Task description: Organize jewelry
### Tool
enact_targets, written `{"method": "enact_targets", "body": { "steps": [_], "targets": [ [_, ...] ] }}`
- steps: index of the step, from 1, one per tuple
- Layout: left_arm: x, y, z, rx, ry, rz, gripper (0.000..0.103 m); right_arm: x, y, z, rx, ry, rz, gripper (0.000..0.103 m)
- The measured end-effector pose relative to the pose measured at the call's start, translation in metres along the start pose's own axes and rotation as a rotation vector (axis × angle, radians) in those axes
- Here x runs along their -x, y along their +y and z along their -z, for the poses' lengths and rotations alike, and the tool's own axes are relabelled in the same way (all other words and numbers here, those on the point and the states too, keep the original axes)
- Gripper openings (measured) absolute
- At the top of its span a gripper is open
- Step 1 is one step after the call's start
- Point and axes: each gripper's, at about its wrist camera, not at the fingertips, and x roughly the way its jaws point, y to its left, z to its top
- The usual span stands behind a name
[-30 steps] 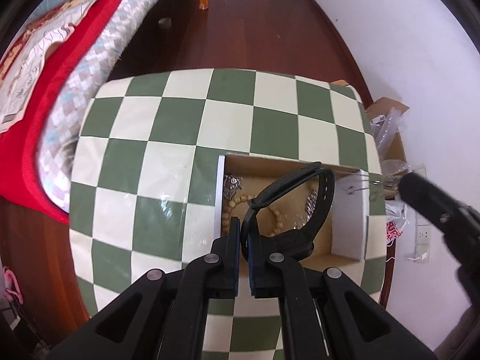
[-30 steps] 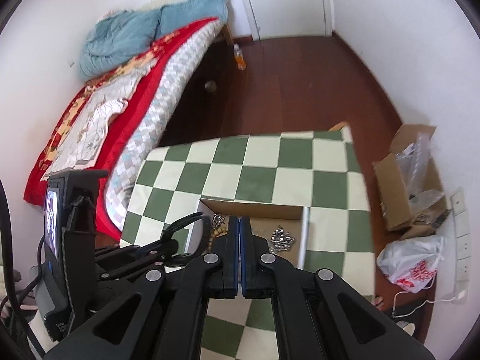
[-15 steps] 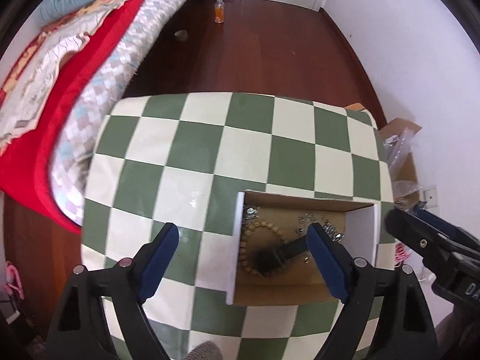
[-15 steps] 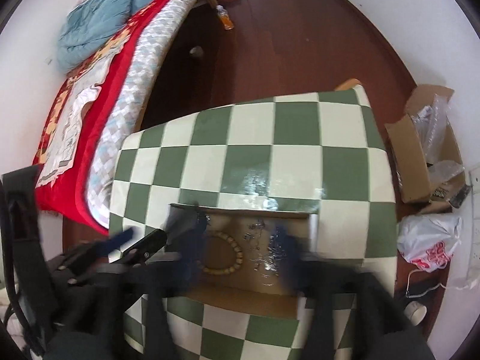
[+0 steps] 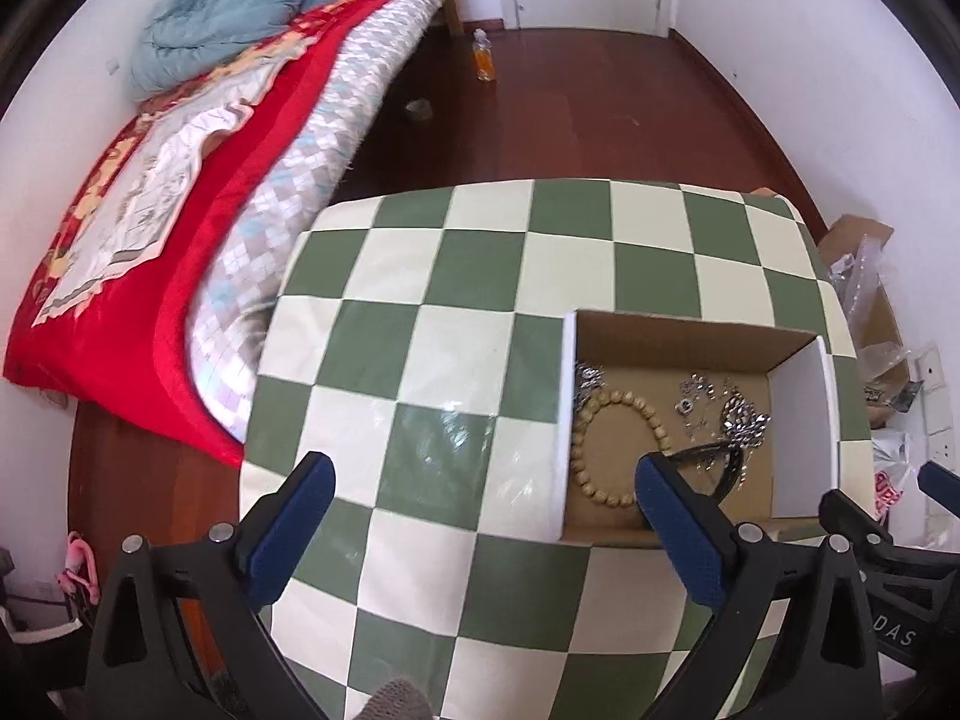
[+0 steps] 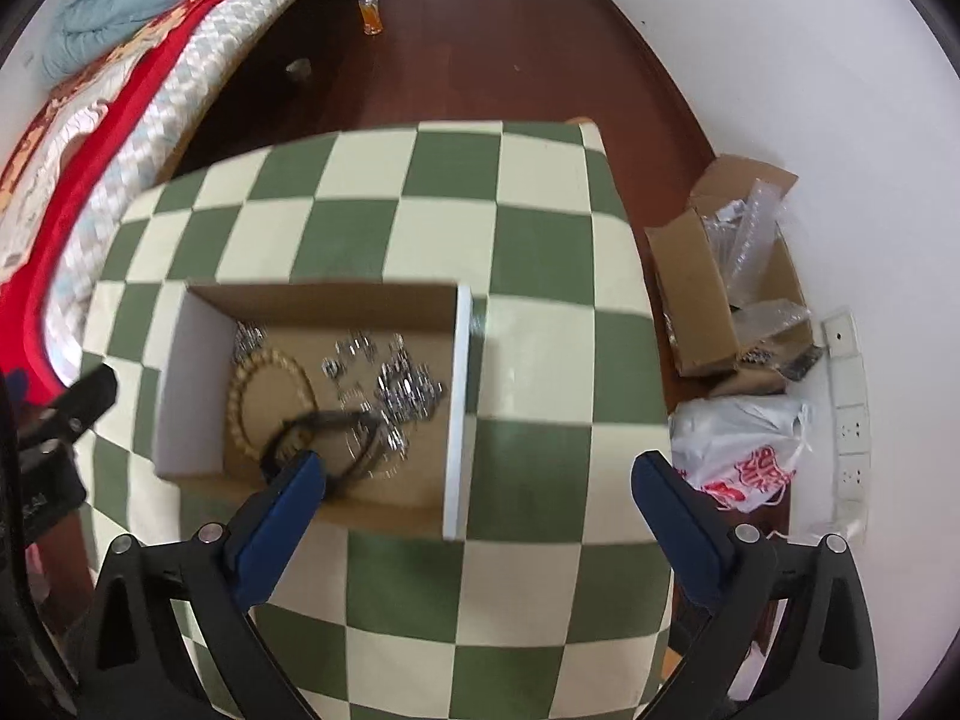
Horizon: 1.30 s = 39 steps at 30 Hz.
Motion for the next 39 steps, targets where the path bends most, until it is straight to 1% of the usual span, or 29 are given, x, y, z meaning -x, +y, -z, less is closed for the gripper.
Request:
{"method": "enact_targets", "body": {
  "steps": [2,3,6,10,13,17,26,31,35,39],
  "targets": [
    [0.004,0.002,0.008,0.01,-0.007,0.013,0.102,-0.001,-0.002,0.01,-0.014,0.002,0.003,0.103],
    [0.008,0.003,0.012,0.016,-0.012,0.003,0.102,-0.001,-0.003,0.014,-0.022,0.002,0.001,0.103],
    [0.017,0.005,0.022,0.021,-0.023,0.018,0.102,0.006,-0.005,0.025,-0.032,-0.017,0.005,0.103],
    [0.039,0.006,0.041,0.005,-0.056,0.021,0.102,0.03,-0.006,0.04,-0.037,-0.079,0.016,0.103],
    [0.062,0.009,0.057,0.008,-0.086,0.044,0.102,0.051,-0.007,0.052,-0.037,-0.125,0.026,0.103],
    [0.093,0.013,0.075,0.016,-0.128,0.081,0.102,0.085,-0.01,0.074,-0.04,-0.19,0.026,0.103],
    [0.177,0.021,0.104,0.014,-0.26,0.119,0.102,0.164,-0.018,0.127,-0.055,-0.315,0.01,0.103],
    [0.216,0.025,0.117,0.006,-0.318,0.135,0.102,0.211,-0.024,0.155,-0.07,-0.391,0.002,0.103],
    [0.241,0.03,0.128,0.014,-0.342,0.142,0.102,0.249,-0.027,0.173,-0.071,-0.452,0.004,0.103],
    [0.259,0.033,0.134,0.021,-0.336,0.139,0.102,0.279,-0.027,0.186,-0.065,-0.489,-0.005,0.103]
  ]
}}
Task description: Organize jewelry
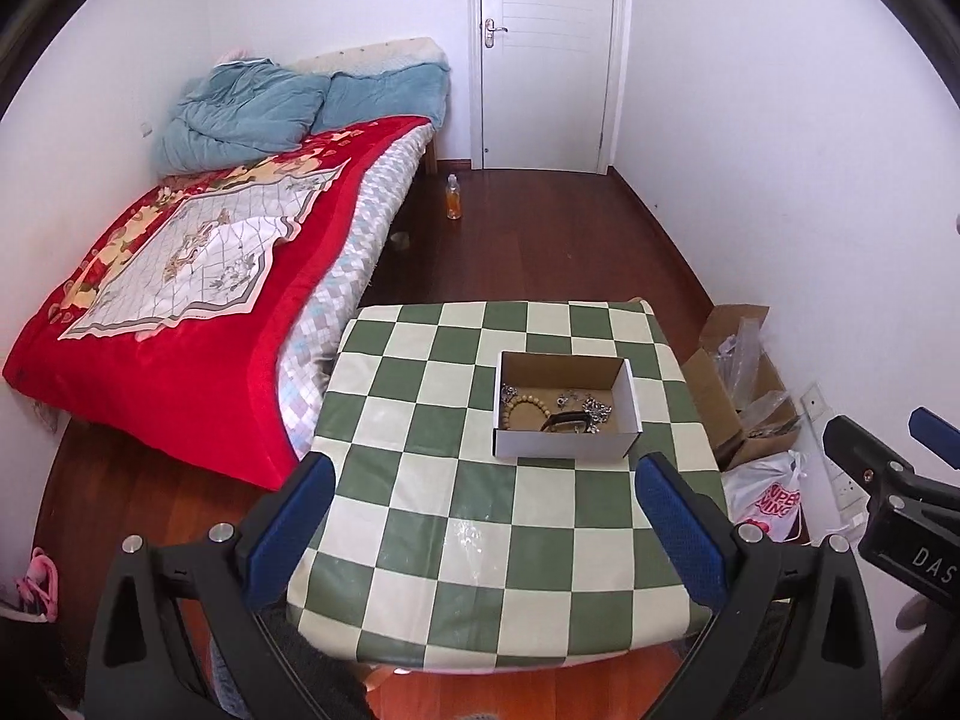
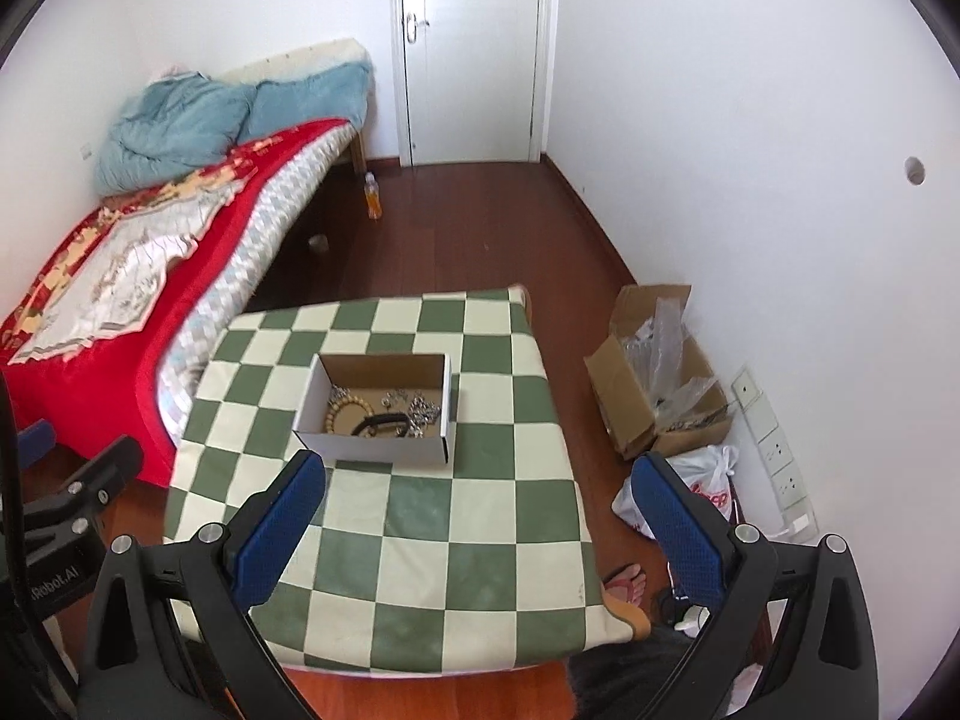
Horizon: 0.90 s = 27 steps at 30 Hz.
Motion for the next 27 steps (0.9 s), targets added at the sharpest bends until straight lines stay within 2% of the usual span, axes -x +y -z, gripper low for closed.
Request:
{"method": "enact_targets", "body": {
  "steps": [5,13,20,27],
  "targets": [
    [0.011,0.0,-0.007,-0.005,0.039,-0.016,0.102,0.026,0.0,-0.006,-0.001,0.004,-0.003,0.103],
    [0.01,-0.001,-0.025,0.021,0.048,0.002,0.102,0.037,0.003,-0.027,0.016,0.014,-0.004,0.103],
    [-0.004,-0.002,-0.038,0.032,0.009,-0.021,0.102,0.02,0.005,-0.044,0.023,0.019,0.018,0.103],
    [-0.03,0.004,-0.041,0.042,0.054,-0.049,0.102,-0.01,0.011,-0.051,0.038,0.06,0.025,0.103]
  ]
}}
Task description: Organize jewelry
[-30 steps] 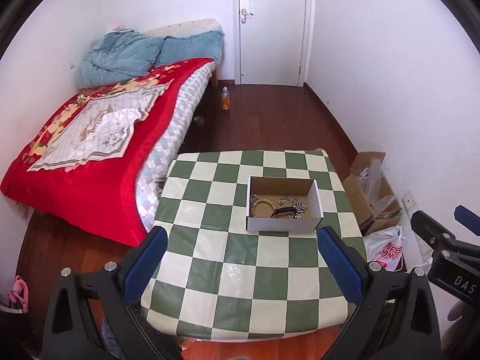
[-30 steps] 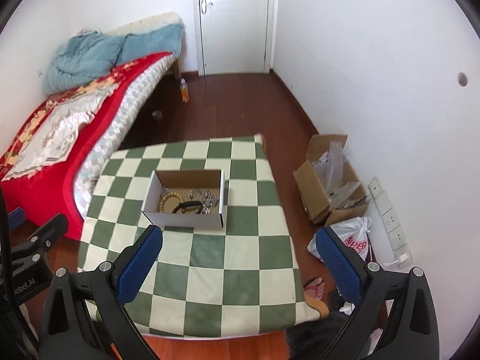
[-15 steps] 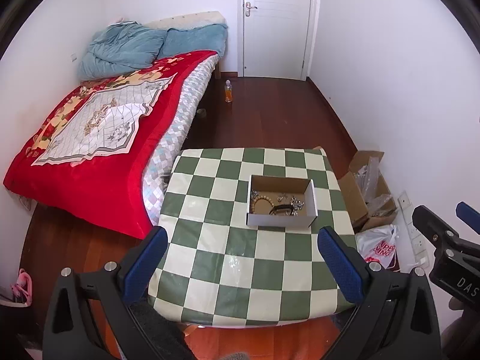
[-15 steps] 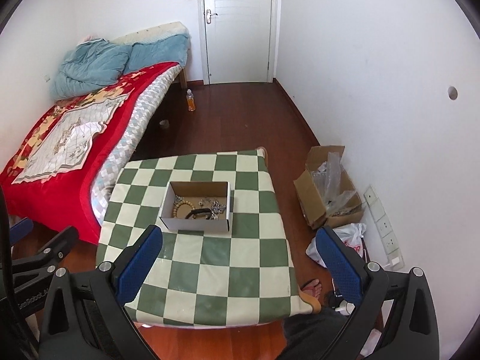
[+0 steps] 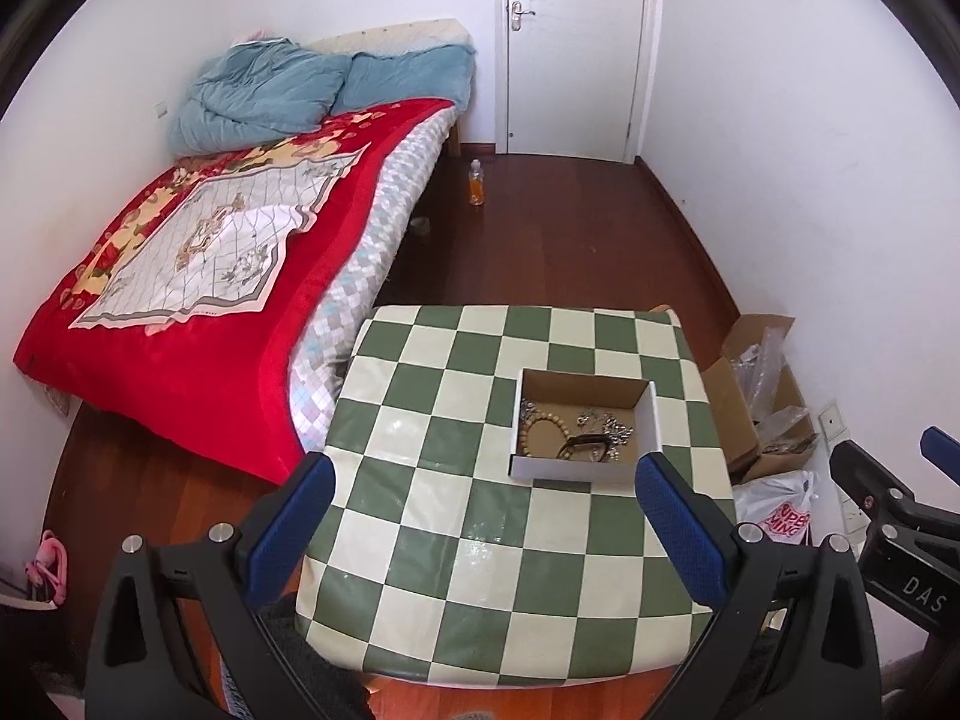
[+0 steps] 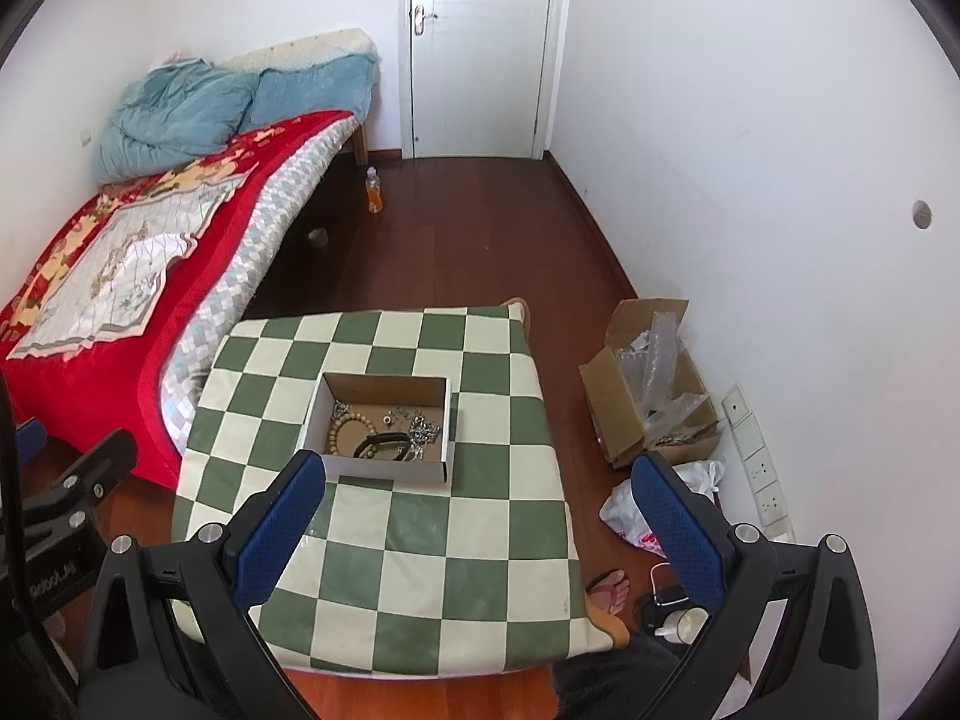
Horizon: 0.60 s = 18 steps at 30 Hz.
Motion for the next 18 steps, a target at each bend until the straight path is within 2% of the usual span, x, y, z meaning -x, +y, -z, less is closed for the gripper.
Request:
{"method": "enact_targets", "body": {
  "steps": [8,18],
  "targets": [
    [-0.01,0.002,0.005,-0.004,0.023,-0.017,0.103,-0.023,0.002,0.003,0.009,0.035,0.0,0.103],
    [-0.009,-0.002,0.005,-0.014,0.024,-0.003,0.103,-0.024,0.004,0.004,0.017,0.037,0.002,0.103]
  ]
}}
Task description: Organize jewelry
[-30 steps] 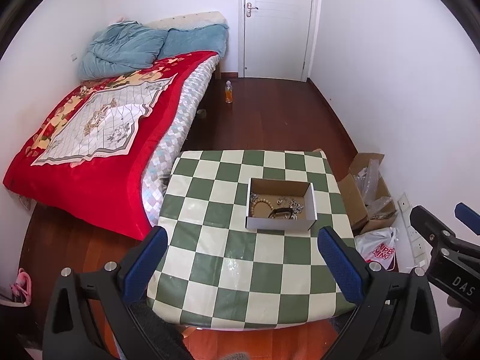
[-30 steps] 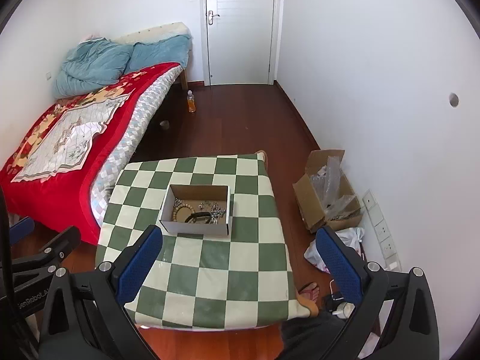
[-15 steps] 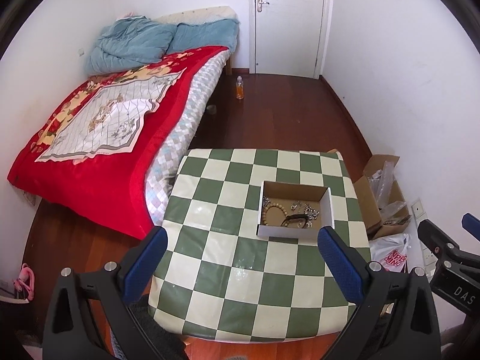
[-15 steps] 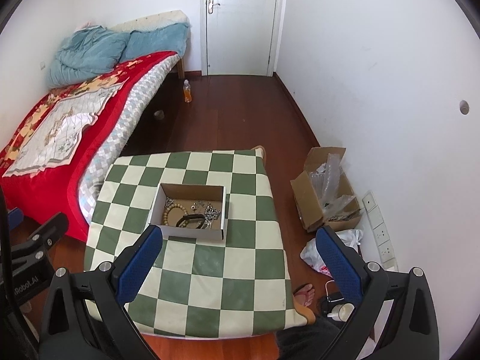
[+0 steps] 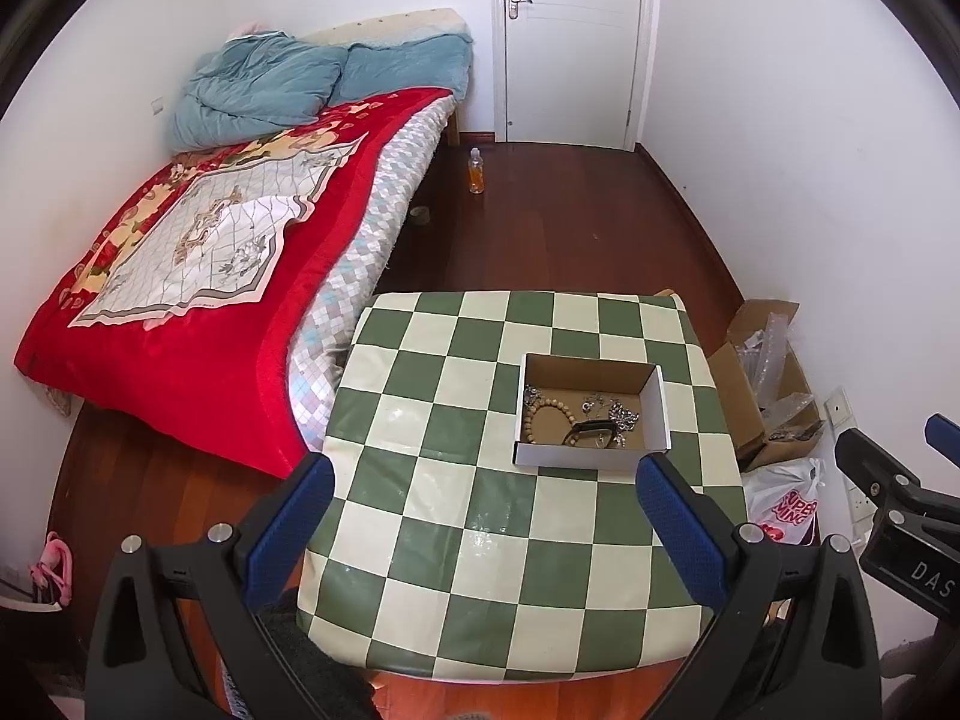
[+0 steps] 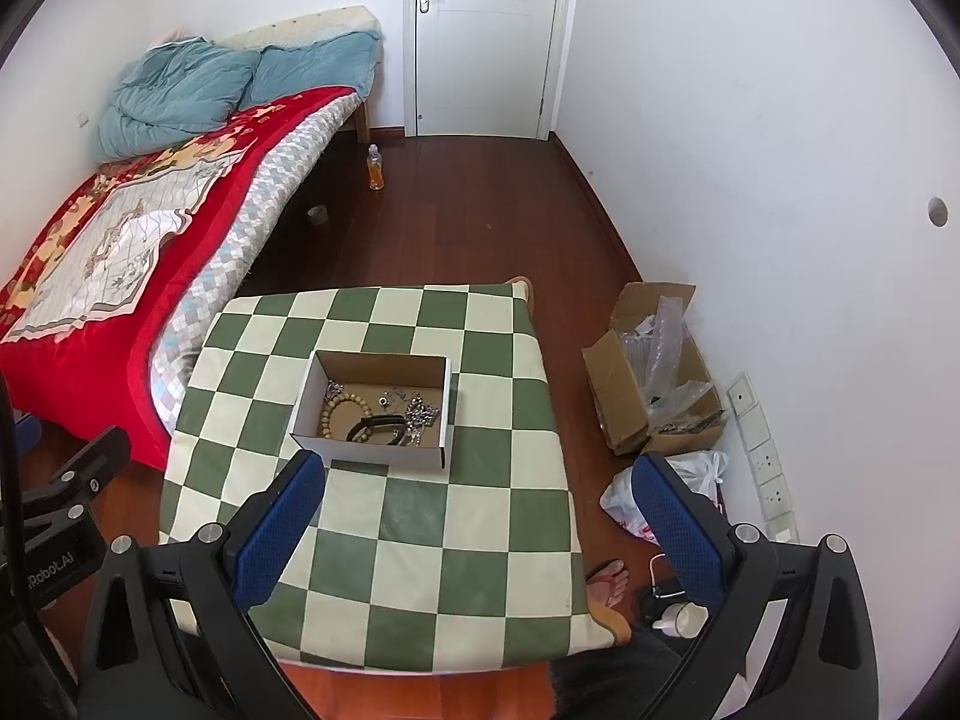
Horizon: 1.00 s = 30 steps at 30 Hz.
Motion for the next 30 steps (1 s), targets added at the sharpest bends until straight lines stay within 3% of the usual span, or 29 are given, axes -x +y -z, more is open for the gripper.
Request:
{"method": "enact_targets", "body": {
  "steps": [30],
  "targets": [
    [0.0102,-0.0042,-0.0015,-0.017,-0.023,0.026,0.103,0.003,0.0009,0.0034,0.006,0.002,-0.01,0.103]
  ]
}}
